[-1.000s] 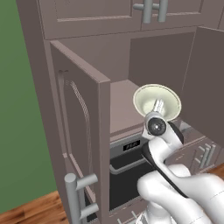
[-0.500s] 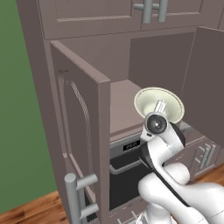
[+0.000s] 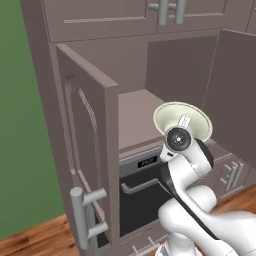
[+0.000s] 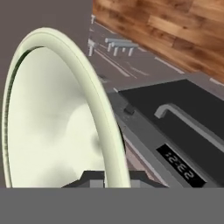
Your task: Move the bowls from the cabinet to the plates on the dining table.
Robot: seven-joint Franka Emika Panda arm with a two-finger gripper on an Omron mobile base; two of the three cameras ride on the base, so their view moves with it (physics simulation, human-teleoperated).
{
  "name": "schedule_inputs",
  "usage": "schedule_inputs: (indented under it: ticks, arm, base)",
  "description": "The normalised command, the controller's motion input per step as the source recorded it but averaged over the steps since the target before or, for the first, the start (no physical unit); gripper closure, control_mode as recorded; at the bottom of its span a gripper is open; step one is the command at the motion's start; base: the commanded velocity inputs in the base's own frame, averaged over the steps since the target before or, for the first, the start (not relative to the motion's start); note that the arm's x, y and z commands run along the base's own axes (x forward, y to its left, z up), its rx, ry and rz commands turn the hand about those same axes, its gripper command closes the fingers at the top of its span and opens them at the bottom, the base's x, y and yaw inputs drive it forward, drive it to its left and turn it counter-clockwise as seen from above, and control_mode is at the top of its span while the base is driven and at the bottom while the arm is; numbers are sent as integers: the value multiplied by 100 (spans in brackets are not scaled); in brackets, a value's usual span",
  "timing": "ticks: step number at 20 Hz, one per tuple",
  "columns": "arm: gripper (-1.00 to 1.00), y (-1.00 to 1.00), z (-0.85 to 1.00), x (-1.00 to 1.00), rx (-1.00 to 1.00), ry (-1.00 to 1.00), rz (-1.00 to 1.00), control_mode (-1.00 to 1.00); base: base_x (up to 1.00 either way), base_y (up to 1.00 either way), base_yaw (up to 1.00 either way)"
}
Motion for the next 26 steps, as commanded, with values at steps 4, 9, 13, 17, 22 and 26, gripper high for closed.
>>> schedule_inputs:
  ticks: [4, 9, 13, 17, 22, 26]
  arm:
    - [100, 0, 0, 0, 0, 0, 0, 100]
    - [100, 0, 0, 0, 0, 0, 0, 100]
    - [100, 0, 0, 0, 0, 0, 0, 100]
    - [100, 0, 0, 0, 0, 0, 0, 100]
    - [100, 0, 0, 0, 0, 0, 0, 100]
    - [100, 0, 0, 0, 0, 0, 0, 100]
  base:
    - [-71, 0, 5]
    - [-70, 0, 6]
    - [-49, -4, 4]
    - [-19, -27, 0]
    - [-5, -61, 0]
    - [-17, -75, 0]
